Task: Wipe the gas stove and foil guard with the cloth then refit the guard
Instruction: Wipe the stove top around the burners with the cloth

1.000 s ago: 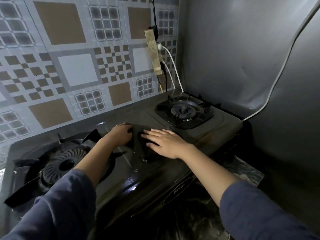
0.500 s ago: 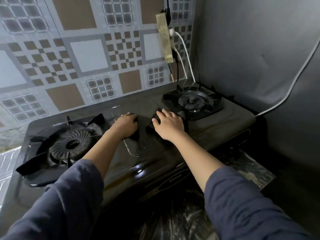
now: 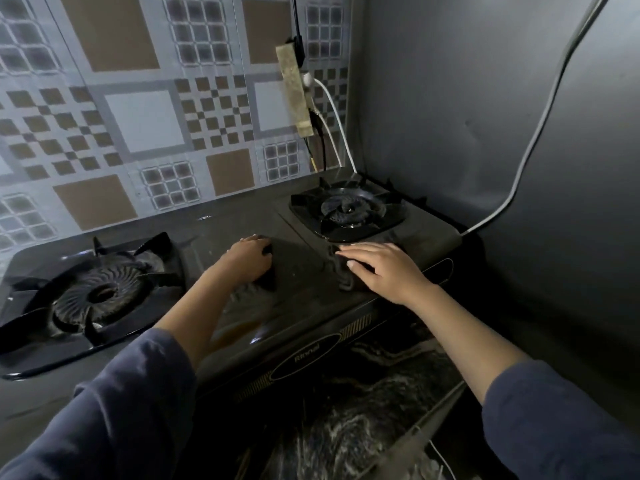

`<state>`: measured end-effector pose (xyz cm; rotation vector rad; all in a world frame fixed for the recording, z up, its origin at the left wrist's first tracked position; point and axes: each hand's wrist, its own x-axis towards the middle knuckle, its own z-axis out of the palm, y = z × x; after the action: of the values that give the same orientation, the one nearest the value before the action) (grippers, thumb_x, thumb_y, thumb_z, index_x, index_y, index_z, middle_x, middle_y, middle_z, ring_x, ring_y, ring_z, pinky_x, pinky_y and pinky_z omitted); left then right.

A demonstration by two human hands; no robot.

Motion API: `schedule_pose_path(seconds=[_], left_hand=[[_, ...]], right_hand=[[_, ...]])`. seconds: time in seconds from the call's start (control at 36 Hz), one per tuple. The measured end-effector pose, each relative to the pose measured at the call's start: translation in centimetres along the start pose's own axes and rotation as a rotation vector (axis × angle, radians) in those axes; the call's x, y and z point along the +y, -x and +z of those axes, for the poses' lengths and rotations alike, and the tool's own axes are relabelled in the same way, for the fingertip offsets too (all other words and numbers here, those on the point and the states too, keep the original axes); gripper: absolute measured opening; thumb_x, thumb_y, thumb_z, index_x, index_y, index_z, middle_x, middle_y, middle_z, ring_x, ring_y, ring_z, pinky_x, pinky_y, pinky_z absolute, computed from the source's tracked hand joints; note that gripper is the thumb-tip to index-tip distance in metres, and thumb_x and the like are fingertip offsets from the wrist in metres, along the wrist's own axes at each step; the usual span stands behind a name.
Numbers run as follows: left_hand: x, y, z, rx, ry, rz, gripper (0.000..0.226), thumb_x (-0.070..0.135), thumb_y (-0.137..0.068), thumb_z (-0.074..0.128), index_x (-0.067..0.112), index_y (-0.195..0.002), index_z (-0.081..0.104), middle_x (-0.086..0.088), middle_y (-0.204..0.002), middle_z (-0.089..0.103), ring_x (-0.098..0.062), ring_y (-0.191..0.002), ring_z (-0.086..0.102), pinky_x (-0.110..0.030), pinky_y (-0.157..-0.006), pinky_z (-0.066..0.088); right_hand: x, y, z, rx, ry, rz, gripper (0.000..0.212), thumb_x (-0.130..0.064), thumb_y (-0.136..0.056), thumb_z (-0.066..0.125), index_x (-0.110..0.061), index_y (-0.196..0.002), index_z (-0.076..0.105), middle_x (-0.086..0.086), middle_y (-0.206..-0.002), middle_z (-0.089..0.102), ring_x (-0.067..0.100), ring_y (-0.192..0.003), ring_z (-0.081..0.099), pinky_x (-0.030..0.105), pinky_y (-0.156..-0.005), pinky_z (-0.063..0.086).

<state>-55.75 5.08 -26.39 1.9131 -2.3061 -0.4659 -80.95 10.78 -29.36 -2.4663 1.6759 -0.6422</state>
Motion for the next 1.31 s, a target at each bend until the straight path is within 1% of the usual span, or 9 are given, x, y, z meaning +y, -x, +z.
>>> schedule_pose_path(seconds=[0.14, 0.25, 0.31, 0.42, 0.56, 0.69, 0.81, 0.94, 1.31], left_hand=[[0.6, 0.0, 0.1, 0.007, 0.007, -0.007, 0.041, 0.022, -0.096, 0.041, 0.013, -0.136, 0.042, -0.014, -0.139, 0.042, -0.033, -0.124, 0.044, -0.048, -0.108, 0.035], [0.5, -0.1, 0.3, 0.041, 0.021, 0.004, 0.037, 0.022, -0.095, 0.042, 0.014, -0.130, 0.048, -0.012, -0.135, 0.046, -0.033, -0.120, 0.046, -0.049, -0.106, 0.037], [0.5, -0.3, 0.4, 0.061, 0.027, 0.002, 0.037, 0.022, -0.094, 0.043, 0.014, -0.129, 0.049, -0.013, -0.134, 0.047, -0.033, -0.120, 0.046, -0.049, -0.105, 0.037], [0.7, -0.5, 0.9, 0.107, 0.027, -0.001, 0.038, 0.023, -0.093, 0.044, 0.012, -0.129, 0.049, -0.014, -0.135, 0.047, -0.034, -0.122, 0.045, -0.046, -0.105, 0.037], [0.8, -0.6, 1.1, 0.132, 0.016, 0.003, 0.040, 0.025, -0.094, 0.043, 0.013, -0.132, 0.046, -0.012, -0.141, 0.043, -0.034, -0.126, 0.041, -0.046, -0.107, 0.036], [0.6, -0.3, 1.0, 0.112, 0.011, 0.027, 0.043, 0.028, -0.096, 0.042, 0.014, -0.136, 0.042, -0.009, -0.146, 0.038, -0.031, -0.131, 0.038, -0.044, -0.110, 0.033], [0.0, 0.3, 0.6, 0.055, -0.004, 0.065, 0.046, 0.031, -0.096, 0.041, 0.019, -0.141, 0.037, -0.005, -0.152, 0.030, -0.028, -0.136, 0.033, -0.043, -0.113, 0.030], [-0.7, 1.4, -0.1, -0.006, -0.028, 0.135, 0.046, 0.029, -0.097, 0.042, 0.021, -0.142, 0.036, 0.000, -0.153, 0.029, -0.025, -0.137, 0.033, -0.036, -0.113, 0.026], [-4.1, 5.0, -1.5, -0.111, -0.101, 0.261, 0.047, 0.030, -0.097, 0.040, 0.021, -0.143, 0.034, 0.001, -0.155, 0.025, -0.022, -0.139, 0.030, -0.033, -0.115, 0.023]], right_hand=[[2.5, 0.5, -0.5, 0.124, -0.009, 0.013, 0.039, -0.041, -0.092, 0.039, -0.026, -0.119, 0.063, -0.012, -0.124, 0.062, 0.005, -0.120, 0.053, 0.020, -0.096, 0.031], [4.8, 0.4, -0.9, 0.197, 0.002, 0.061, 0.047, -0.044, -0.088, 0.033, -0.024, -0.114, 0.066, -0.008, -0.118, 0.066, 0.010, -0.115, 0.058, 0.034, -0.098, 0.044], [5.9, 0.3, -1.1, 0.237, 0.024, 0.088, 0.046, -0.042, -0.087, 0.034, -0.022, -0.111, 0.068, -0.006, -0.116, 0.068, 0.012, -0.112, 0.060, 0.034, -0.096, 0.046], [7.8, 0.0, -1.7, 0.296, 0.039, 0.164, 0.040, -0.035, -0.088, 0.041, -0.016, -0.110, 0.069, -0.001, -0.116, 0.068, 0.015, -0.111, 0.062, 0.030, -0.095, 0.045], [8.6, -0.4, -1.5, 0.339, 0.085, 0.397, 0.032, -0.027, -0.094, 0.045, -0.017, -0.118, 0.063, -0.001, -0.127, 0.062, 0.018, -0.122, 0.052, 0.036, -0.104, 0.037], [6.7, -0.7, -0.3, 0.393, 0.034, 0.637, 0.038, -0.030, -0.095, 0.038, -0.019, -0.126, 0.056, -0.002, -0.138, 0.051, 0.018, -0.132, 0.038, 0.041, -0.111, 0.022], [4.7, -0.6, 0.3, 0.366, 0.009, 0.736, 0.040, -0.032, -0.096, 0.034, -0.021, -0.132, 0.049, -0.002, -0.145, 0.042, 0.018, -0.137, 0.029, 0.042, -0.113, 0.015], [1.6, -0.1, 1.2, 0.374, -0.001, 0.730, 0.040, -0.032, -0.096, 0.035, -0.021, -0.131, 0.050, -0.002, -0.144, 0.042, 0.018, -0.137, 0.029, 0.042, -0.112, 0.015], [-8.6, 0.6, 4.3, 0.344, 0.024, 0.715, 0.038, -0.031, -0.096, 0.037, -0.024, -0.130, 0.051, -0.003, -0.142, 0.044, 0.019, -0.135, 0.030, 0.041, -0.113, 0.016]])
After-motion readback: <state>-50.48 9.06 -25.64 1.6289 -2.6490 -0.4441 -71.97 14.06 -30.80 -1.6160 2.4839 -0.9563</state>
